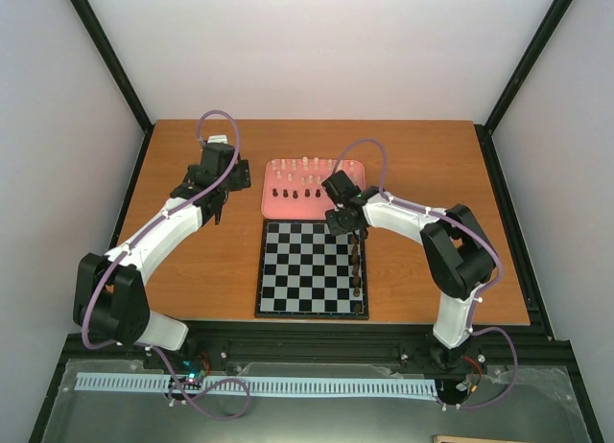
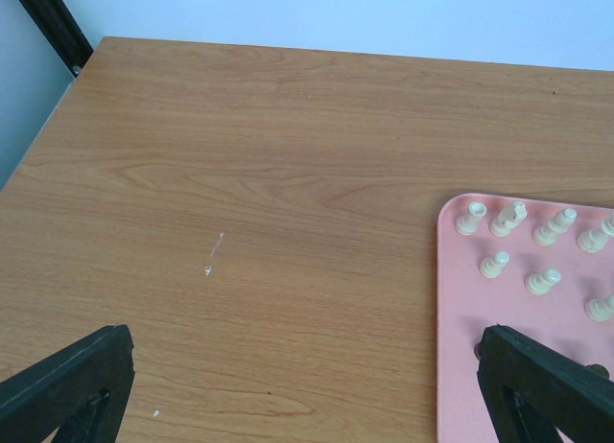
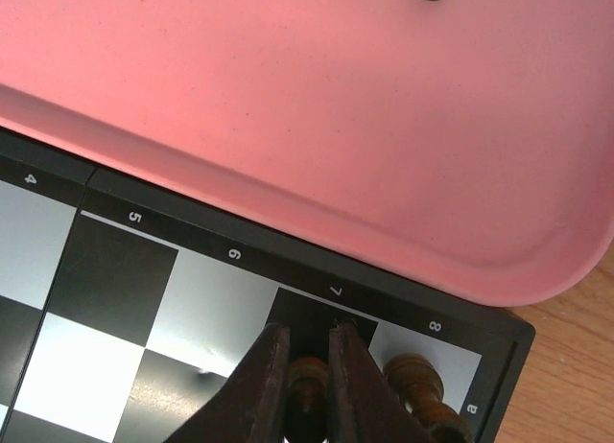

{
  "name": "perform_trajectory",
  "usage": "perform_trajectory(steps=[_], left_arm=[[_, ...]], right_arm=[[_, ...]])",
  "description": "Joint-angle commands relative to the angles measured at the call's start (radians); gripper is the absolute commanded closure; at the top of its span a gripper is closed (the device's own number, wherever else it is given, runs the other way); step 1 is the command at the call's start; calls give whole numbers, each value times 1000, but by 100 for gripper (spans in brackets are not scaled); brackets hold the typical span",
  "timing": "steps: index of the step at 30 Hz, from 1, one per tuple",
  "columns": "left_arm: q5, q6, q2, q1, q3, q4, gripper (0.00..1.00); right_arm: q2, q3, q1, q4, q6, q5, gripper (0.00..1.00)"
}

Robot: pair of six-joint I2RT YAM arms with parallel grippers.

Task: Set up the chess pieces on the board
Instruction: Place the chess piece on the chessboard.

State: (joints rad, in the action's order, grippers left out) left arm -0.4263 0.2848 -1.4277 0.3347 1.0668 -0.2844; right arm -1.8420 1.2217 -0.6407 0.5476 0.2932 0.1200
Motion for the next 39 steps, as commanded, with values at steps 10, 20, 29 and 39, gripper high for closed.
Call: perform_trajectory(steps=[10,20,29,39], left_arm=[[-10,3,-2,-2,24,24,0],[-12,2,-6,-1,25,24,1],[-11,3,-7,-2,26,24,0],[-9,2,-4,-2,26,24,0]], right_arm=[[-45,4,9,-31,-3,12,91],[-44,3,10,-21,-6,10,87],[15,-20,9,-37,-11,-14,69],[85,21,8,-63,-15,-14,56]])
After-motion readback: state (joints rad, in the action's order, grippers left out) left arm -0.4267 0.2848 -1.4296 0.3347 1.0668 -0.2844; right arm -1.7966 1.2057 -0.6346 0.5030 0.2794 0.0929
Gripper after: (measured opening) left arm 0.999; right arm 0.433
